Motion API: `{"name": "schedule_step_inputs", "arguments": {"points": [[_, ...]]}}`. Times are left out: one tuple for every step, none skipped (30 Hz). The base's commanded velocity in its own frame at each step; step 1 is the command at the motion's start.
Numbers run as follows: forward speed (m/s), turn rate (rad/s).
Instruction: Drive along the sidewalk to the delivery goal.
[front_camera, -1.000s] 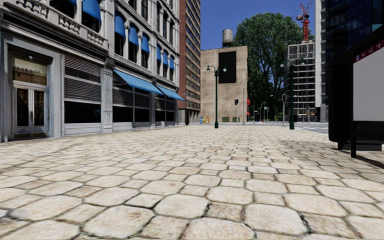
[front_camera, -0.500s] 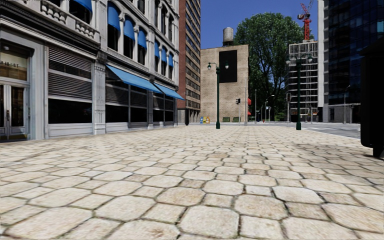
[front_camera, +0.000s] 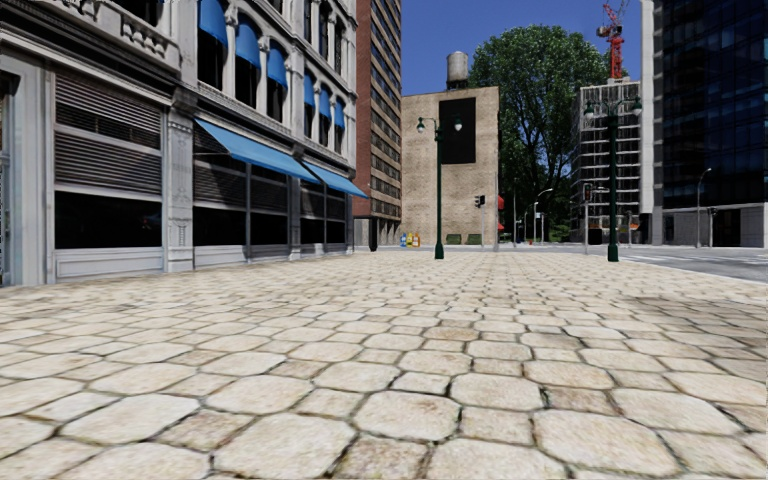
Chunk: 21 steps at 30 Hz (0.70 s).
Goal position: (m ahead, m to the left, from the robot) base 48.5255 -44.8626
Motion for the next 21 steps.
{"name": "schedule_step_inputs", "arguments": {"points": [[2.00,-0.04],[2.00,-0.04],[2.00,-0.04],[2.00,-0.05],[2.00,-0.06],[2.00,-0.10],[2.00,-0.10],[2.00,-0.15],[2.00,-0.20],[2.00,-0.25],[2.00,-0.25],[2.00,-0.26],[2.00,-0.26],[2.00,-0.26],[2.00,-0.26],[2.00,-0.26],[2.00,-0.26],[2.00,-0.26],[2.00,-0.26],[2.00,-0.26],[2.00,-0.26]]}}
